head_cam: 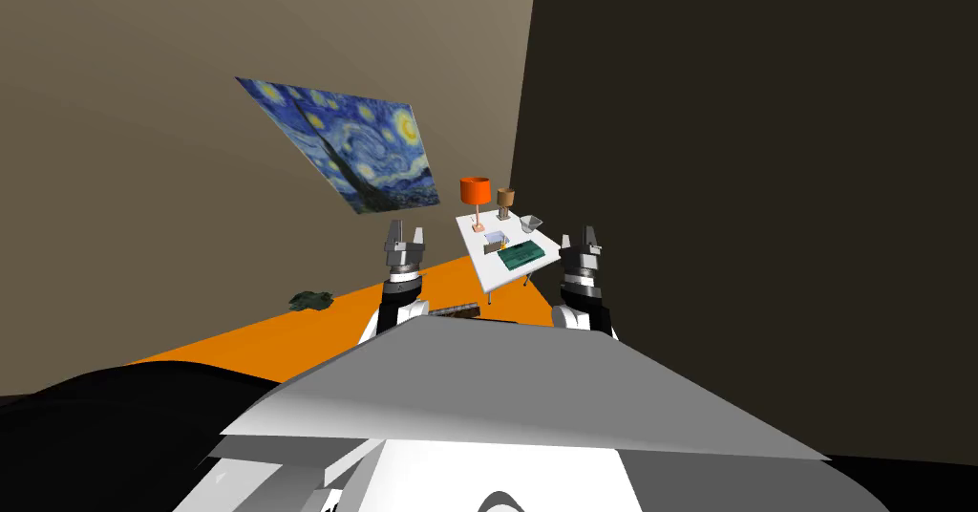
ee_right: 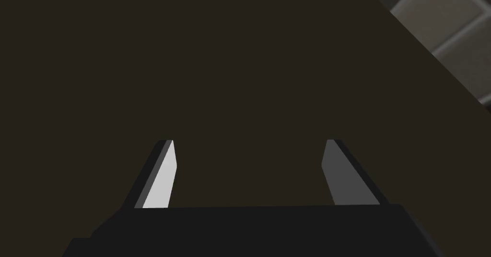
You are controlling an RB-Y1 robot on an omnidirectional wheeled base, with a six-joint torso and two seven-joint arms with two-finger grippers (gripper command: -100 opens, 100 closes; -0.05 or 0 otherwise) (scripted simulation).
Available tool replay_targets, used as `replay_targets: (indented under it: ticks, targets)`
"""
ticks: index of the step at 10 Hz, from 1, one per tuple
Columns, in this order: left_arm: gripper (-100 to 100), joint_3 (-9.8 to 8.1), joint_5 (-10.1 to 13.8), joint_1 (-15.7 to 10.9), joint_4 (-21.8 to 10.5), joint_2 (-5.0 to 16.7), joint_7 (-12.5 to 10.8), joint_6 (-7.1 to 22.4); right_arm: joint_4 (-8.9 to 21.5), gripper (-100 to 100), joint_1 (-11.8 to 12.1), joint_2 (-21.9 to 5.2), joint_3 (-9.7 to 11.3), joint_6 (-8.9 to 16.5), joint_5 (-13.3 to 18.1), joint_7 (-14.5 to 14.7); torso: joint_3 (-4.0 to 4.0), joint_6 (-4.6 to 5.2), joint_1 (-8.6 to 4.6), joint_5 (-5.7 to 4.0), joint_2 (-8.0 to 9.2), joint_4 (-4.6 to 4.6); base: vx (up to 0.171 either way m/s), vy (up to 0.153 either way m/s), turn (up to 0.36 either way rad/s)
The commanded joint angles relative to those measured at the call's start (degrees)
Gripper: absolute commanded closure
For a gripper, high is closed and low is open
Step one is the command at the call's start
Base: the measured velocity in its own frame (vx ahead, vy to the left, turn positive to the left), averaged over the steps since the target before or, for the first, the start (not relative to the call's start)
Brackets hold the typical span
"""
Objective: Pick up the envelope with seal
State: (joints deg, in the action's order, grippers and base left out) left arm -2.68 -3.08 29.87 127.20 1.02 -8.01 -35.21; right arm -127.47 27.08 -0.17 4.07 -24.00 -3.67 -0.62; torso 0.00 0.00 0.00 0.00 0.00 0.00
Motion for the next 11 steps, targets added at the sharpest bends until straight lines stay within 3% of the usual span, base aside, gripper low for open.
replay_targets:
  ticks: [1, 5, 11]
  targets:
    - [0, 0.00, 0.00, 0.00, 0.00, 0.00, 0.00, 0.00, 0.56, -100, -0.16, -1.85, -0.15, -0.37, 0.47, 0.15, 0.00, 0.00, 0.00, 0.00, 0.00, 0.00, -0.060, 0.020, 0.160]
    - [0, 0.01, 0.00, -0.02, 0.00, -0.01, 0.00, 0.00, 3.93, -100, -0.94, -8.78, -0.98, -2.46, 3.36, 0.90, 0.25, -0.03, 0.18, 0.04, 0.44, 0.10, -0.109, 0.042, 0.237]
    - [0, 0.00, 0.00, -0.01, 0.00, 0.00, 0.00, 0.00, 8.16, -100, -1.57, -17.28, -1.78, -4.93, 7.08, 1.64, 0.12, -0.02, 0.01, 0.00, 0.20, 0.05, -0.050, 0.022, 0.231]
